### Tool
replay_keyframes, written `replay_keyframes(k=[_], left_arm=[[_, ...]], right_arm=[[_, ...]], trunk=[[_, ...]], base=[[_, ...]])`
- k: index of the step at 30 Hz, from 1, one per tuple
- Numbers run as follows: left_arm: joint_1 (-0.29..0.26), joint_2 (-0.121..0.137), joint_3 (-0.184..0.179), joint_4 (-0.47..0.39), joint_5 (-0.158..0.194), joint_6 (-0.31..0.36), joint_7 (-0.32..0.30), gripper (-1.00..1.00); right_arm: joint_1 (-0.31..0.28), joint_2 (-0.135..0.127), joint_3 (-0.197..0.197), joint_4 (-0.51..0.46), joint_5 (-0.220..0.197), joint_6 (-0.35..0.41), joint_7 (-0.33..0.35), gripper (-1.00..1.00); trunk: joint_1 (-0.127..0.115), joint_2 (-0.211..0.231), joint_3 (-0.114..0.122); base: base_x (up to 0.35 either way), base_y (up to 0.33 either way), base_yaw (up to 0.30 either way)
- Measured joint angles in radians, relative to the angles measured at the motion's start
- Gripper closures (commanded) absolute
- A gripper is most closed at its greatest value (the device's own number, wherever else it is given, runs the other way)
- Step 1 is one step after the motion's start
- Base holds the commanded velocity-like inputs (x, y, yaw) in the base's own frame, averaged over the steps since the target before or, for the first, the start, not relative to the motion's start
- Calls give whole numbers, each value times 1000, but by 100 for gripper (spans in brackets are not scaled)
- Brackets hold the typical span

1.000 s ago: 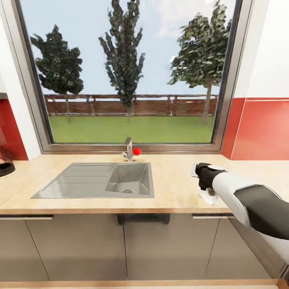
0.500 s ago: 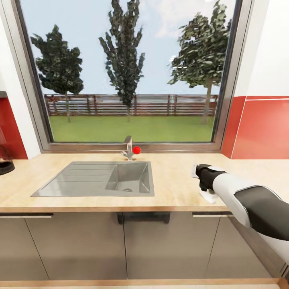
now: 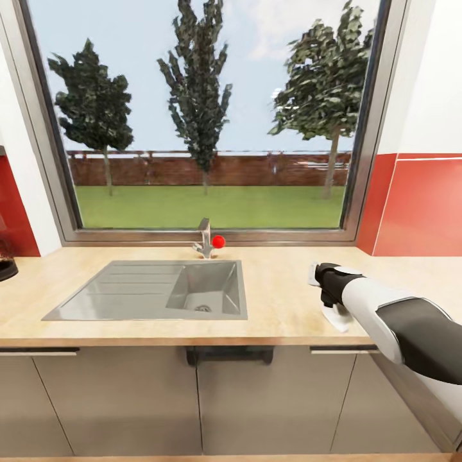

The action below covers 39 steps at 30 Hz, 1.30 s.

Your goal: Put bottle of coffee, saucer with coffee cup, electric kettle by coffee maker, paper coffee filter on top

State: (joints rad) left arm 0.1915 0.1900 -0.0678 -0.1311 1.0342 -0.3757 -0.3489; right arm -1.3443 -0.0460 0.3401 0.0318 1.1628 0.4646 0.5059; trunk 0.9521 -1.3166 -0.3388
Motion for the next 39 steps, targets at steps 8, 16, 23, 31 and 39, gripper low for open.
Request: replay_keyframes(k=[8,16,23,31,39], left_arm=[[0,0,0,-1,-1,0,9,-100],[0,-3,-1,-1,-2,0,10,-100],[0,-6,-2,-1,-8,0,10,-100],[0,-8,-2,-1,-16,-6,10,-100],[0,-11,-2,-1,-17,-28,10,-100]], right_arm=[[0,-3,0,0,0,1,4,-100],[0,-6,0,0,0,1,4,-100],[0,-14,1,0,1,0,5,-100],[4,-40,0,1,1,-3,12,-100],[22,-44,0,0,0,-2,21,-100]], trunk=[[0,0,0],[0,0,0],[0,0,0],[0,0,0],[0,0,0]], base=[[19,0,0],[1,0,0],[0,0,0],[0,0,0],[0,0,0]])
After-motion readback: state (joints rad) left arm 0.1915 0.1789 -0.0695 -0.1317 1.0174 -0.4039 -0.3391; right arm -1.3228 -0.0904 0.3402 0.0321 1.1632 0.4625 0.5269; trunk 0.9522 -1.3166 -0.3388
